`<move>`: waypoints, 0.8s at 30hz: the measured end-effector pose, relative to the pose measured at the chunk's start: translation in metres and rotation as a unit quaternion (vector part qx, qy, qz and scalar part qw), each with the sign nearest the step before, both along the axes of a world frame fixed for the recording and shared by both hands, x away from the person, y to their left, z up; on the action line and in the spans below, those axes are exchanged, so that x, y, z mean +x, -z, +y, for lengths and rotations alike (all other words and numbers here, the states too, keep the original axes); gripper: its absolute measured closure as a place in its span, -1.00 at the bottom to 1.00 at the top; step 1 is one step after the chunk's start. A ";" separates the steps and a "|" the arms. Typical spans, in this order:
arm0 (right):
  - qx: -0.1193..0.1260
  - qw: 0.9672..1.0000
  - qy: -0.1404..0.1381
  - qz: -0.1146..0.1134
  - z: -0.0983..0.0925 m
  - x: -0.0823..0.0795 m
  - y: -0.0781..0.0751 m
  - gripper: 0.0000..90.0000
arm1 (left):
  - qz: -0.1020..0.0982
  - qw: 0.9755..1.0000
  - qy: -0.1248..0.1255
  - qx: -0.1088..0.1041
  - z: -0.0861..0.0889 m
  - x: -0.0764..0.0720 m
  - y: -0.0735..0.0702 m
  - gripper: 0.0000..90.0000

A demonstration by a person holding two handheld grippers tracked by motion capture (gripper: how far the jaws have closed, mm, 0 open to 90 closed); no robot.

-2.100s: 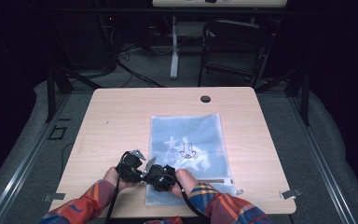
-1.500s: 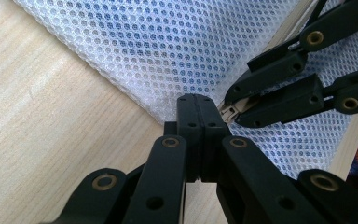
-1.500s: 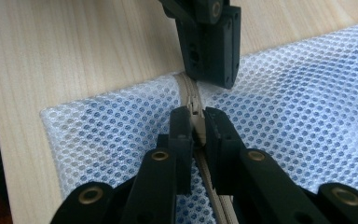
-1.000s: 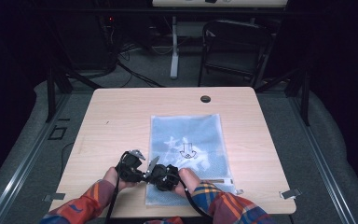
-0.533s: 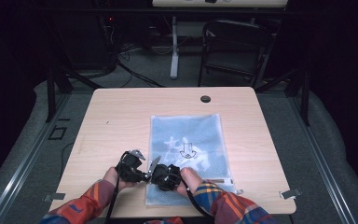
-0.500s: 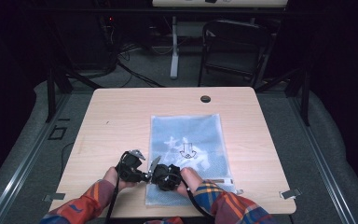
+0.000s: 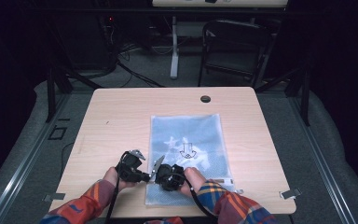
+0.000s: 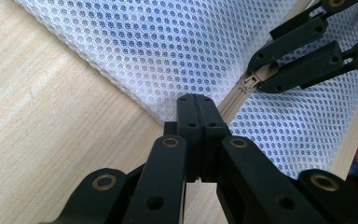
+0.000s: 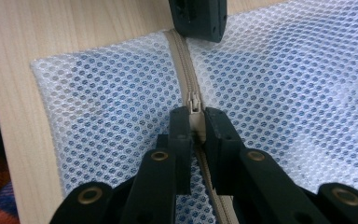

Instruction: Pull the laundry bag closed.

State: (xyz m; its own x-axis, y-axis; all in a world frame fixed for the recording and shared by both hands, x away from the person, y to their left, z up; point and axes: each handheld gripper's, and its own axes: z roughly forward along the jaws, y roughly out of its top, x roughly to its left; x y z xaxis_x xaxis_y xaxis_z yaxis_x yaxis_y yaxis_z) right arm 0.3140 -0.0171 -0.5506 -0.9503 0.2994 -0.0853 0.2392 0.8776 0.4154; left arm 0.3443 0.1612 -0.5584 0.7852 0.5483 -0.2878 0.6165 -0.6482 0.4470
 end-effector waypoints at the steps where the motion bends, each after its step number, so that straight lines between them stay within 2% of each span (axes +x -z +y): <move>1: 0.000 1.000 0.000 0.000 0.000 0.000 0.000 0.82 | 0.001 1.000 -0.002 0.000 0.000 0.000 0.000 1.00; 3: 0.000 1.000 -0.001 0.000 0.000 0.000 0.001 0.82 | -0.001 1.000 -0.006 -0.003 -0.001 -0.001 -0.002 0.99; 5: 0.002 1.000 0.000 0.002 -0.001 0.001 0.001 0.82 | -0.003 1.000 -0.003 -0.009 0.000 0.000 -0.004 0.89; 8: 0.004 1.000 0.001 0.004 -0.001 0.001 0.002 0.82 | 0.005 1.000 -0.003 -0.026 -0.003 -0.002 -0.004 0.89; 13: 0.003 1.000 -0.002 0.000 -0.001 0.000 0.002 0.82 | 0.005 1.000 0.010 -0.027 -0.008 -0.005 -0.003 0.90; 15: 0.005 1.000 0.000 0.001 -0.001 0.000 0.002 0.81 | 0.013 0.999 0.008 -0.040 -0.008 -0.004 -0.002 0.92; 20: 0.009 1.000 0.004 0.006 -0.001 0.001 0.003 0.81 | 0.008 0.999 0.019 -0.025 -0.013 -0.006 0.002 1.00; 24: 0.006 1.000 0.002 0.003 -0.001 0.001 0.003 0.81 | 0.004 0.999 0.023 -0.024 -0.013 -0.005 0.003 1.00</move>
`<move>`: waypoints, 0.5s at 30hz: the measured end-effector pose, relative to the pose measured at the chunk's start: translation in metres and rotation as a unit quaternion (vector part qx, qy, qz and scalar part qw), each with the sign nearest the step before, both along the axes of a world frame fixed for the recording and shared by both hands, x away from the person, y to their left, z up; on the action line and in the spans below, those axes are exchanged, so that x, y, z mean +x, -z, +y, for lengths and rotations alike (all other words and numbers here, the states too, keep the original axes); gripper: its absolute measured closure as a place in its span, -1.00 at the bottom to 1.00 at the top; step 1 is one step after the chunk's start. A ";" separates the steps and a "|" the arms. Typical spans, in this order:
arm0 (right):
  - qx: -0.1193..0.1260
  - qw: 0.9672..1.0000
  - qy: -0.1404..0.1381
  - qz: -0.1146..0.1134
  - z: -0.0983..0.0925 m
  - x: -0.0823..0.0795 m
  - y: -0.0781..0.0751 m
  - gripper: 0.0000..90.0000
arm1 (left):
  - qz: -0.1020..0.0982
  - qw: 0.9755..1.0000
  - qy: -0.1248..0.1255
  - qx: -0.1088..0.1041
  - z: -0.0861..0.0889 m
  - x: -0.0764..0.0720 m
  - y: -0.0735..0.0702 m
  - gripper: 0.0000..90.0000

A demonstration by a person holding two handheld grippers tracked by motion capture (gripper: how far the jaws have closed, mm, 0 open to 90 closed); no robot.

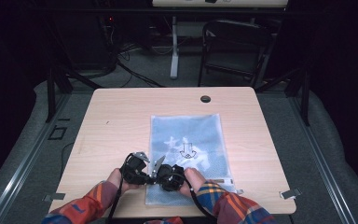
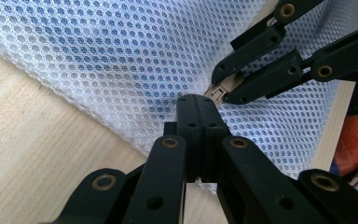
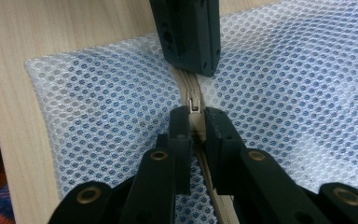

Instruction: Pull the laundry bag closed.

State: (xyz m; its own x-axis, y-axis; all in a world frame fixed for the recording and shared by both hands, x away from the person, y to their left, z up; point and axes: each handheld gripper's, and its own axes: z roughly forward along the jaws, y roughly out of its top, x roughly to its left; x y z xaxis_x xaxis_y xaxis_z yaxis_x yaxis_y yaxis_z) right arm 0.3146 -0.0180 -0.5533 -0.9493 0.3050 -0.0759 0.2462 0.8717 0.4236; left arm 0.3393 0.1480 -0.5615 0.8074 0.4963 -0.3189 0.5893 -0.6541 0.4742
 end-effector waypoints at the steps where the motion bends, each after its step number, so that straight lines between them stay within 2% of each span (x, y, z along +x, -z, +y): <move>1: 0.000 1.000 -0.002 -0.002 0.000 0.000 0.000 0.81 | -0.001 1.000 0.002 0.005 0.000 0.000 -0.001 1.00; 3: -0.004 1.000 -0.006 -0.004 0.000 0.000 -0.001 0.81 | -0.007 1.000 0.004 0.007 -0.001 -0.001 -0.001 1.00; 8: -0.007 1.000 -0.010 -0.005 0.001 0.000 -0.001 0.82 | -0.007 1.000 0.006 0.011 0.000 0.000 -0.001 1.00; 9: -0.008 1.000 -0.010 -0.006 0.001 -0.001 -0.001 0.82 | -0.010 1.000 0.009 0.015 0.000 0.000 -0.001 1.00; 10: -0.011 1.000 -0.010 -0.006 0.001 -0.001 -0.002 0.82 | -0.026 0.999 0.000 0.028 -0.001 -0.001 -0.001 1.00; 11: -0.013 1.000 -0.010 -0.006 0.000 -0.001 -0.002 0.82 | -0.025 0.999 0.003 0.028 0.000 -0.001 -0.001 1.00; 14: -0.016 1.000 -0.010 -0.005 -0.001 -0.001 -0.003 0.82 | 0.001 1.000 -0.012 0.003 0.004 0.003 0.003 1.00; 15: -0.017 1.000 -0.009 -0.006 -0.001 -0.001 -0.003 0.82 | 0.000 1.000 -0.012 0.005 0.004 0.003 0.002 1.00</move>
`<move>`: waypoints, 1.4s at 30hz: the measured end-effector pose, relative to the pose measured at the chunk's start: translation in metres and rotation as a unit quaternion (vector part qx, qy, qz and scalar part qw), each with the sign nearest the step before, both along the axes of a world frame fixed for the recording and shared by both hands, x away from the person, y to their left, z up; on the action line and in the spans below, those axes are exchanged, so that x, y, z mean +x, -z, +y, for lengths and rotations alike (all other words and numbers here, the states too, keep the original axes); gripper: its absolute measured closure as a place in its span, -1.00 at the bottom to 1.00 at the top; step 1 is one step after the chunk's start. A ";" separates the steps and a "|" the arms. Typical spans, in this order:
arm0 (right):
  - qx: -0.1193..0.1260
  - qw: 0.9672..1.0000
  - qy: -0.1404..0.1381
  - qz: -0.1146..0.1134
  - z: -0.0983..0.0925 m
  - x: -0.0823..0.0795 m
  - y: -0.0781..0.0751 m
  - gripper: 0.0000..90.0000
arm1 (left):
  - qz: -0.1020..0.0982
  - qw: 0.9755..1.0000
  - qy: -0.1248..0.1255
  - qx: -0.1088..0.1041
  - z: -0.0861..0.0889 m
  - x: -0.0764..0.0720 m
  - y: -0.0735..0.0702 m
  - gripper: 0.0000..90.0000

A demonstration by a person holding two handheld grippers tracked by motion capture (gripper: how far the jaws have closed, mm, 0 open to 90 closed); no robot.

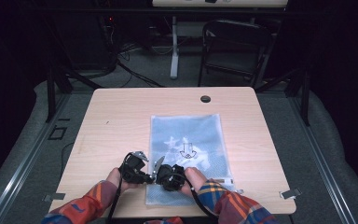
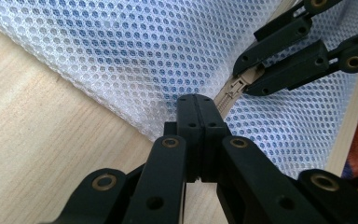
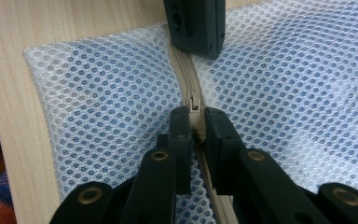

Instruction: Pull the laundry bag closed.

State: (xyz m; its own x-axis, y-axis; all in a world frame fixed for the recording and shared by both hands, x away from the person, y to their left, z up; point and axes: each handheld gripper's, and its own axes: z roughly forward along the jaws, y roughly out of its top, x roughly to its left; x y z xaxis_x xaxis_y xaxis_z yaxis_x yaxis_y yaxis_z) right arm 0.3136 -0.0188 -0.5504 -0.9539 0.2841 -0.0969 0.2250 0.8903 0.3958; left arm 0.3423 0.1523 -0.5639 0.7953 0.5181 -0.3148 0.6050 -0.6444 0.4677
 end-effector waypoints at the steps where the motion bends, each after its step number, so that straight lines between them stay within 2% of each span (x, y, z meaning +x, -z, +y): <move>1: -0.002 1.000 -0.001 -0.001 0.000 0.000 0.000 0.82 | -0.005 1.000 0.003 0.005 -0.001 -0.001 -0.001 1.00; 3: -0.005 1.000 -0.002 -0.001 0.000 0.000 -0.001 0.82 | -0.014 1.000 0.009 0.012 -0.003 -0.002 -0.002 1.00; 6: -0.004 1.000 -0.003 0.001 -0.001 0.000 -0.001 0.82 | -0.009 1.000 0.006 0.009 -0.002 -0.002 -0.001 1.00; 7: -0.003 1.000 -0.002 0.002 -0.002 0.000 -0.001 0.82 | -0.007 1.000 0.009 0.013 -0.002 -0.001 -0.002 1.00; 18: -0.011 1.000 -0.002 0.002 -0.008 0.000 -0.003 0.82 | -0.013 1.000 0.010 0.014 -0.003 -0.002 -0.002 1.00; 42: -0.019 1.000 0.007 0.005 -0.025 0.000 -0.003 0.82 | -0.011 1.000 0.011 0.012 -0.002 -0.001 -0.002 1.00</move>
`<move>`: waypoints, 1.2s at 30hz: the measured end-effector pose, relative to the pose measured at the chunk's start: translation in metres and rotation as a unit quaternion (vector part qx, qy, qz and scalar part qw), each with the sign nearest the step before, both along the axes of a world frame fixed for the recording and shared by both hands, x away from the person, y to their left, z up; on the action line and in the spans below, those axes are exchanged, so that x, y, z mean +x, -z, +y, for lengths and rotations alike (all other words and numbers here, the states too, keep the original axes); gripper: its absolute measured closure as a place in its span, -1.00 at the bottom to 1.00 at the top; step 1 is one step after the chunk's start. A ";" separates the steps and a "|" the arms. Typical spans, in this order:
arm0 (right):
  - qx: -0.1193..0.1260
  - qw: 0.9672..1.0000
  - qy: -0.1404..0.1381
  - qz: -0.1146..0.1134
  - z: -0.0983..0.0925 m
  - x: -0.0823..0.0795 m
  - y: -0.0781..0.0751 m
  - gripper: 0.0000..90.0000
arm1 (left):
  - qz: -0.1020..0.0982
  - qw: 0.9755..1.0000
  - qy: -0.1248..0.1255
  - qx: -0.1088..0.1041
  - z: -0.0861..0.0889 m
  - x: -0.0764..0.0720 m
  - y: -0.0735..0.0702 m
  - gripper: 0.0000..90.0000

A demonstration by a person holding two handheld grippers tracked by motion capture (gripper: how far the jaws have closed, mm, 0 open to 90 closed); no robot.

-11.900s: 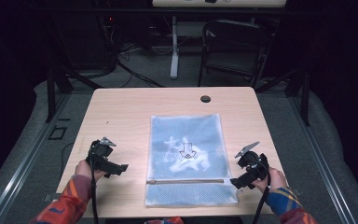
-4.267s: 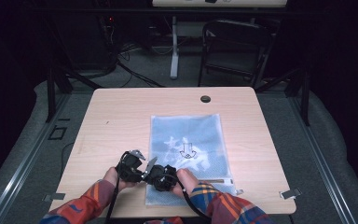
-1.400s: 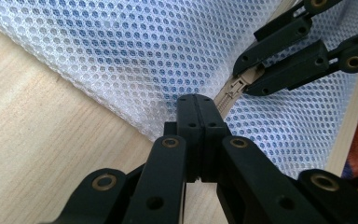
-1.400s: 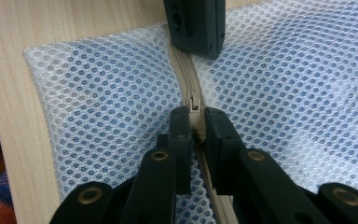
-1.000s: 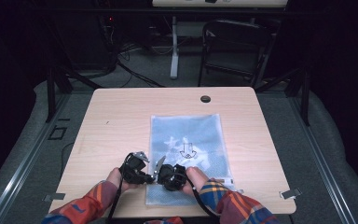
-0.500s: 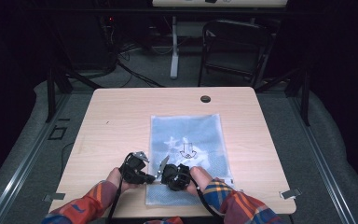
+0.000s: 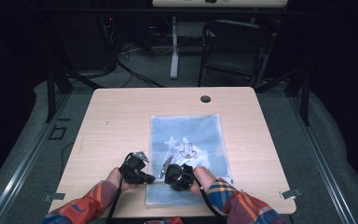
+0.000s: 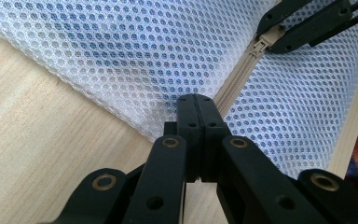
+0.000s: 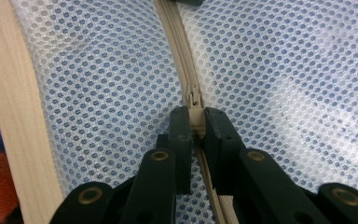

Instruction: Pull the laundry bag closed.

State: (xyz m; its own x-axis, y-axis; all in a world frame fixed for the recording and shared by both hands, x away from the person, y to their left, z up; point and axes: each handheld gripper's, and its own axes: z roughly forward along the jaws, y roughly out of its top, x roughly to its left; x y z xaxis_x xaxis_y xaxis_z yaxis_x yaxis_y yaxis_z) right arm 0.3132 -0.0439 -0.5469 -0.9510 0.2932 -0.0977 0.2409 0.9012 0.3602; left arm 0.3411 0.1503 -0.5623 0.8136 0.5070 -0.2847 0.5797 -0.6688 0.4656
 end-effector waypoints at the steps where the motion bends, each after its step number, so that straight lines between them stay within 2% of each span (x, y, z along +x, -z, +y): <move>1: -0.005 1.000 -0.001 0.002 -0.002 0.000 -0.001 0.82 | 0.000 1.000 -0.001 -0.001 0.000 0.000 0.000 1.00; 36: -0.013 1.000 0.016 0.000 -0.023 -0.002 -0.002 0.83 | -0.001 1.000 0.001 0.001 0.000 0.000 0.000 1.00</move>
State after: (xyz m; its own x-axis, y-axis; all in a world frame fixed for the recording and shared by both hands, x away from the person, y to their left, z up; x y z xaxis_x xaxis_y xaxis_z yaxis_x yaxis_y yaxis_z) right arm 0.3116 -0.0668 -0.5444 -0.9413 0.3202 -0.1066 0.2688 0.9025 0.3366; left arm 0.3411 0.1504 -0.5623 0.8147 0.5064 -0.2825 0.5780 -0.6704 0.4652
